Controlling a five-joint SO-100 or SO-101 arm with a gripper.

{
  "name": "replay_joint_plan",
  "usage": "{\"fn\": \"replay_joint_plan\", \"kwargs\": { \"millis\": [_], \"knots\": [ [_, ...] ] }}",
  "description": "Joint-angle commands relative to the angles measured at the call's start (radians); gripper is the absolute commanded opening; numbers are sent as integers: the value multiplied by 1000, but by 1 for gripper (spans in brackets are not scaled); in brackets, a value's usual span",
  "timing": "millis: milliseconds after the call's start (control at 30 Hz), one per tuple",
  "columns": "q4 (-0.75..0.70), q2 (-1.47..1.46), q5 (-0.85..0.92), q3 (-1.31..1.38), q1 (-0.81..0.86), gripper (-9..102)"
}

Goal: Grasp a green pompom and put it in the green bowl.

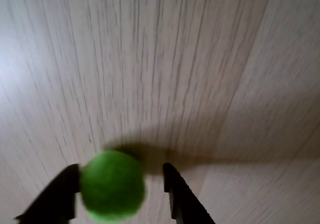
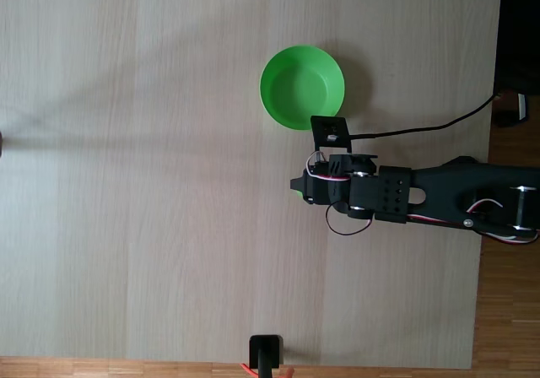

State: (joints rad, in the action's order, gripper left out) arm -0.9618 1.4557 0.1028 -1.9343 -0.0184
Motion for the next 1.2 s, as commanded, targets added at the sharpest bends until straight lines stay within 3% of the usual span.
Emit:
{"fn": "replay_joint_plan", "kwargs": {
  "millis": [0, 533, 833, 1167],
  "knots": [
    [5, 5, 8, 23, -8, 16],
    [5, 11, 8, 23, 0, 15],
    [5, 17, 8, 25, 5, 7],
    [-2, 67, 6, 38, 6, 6]
  ]
}}
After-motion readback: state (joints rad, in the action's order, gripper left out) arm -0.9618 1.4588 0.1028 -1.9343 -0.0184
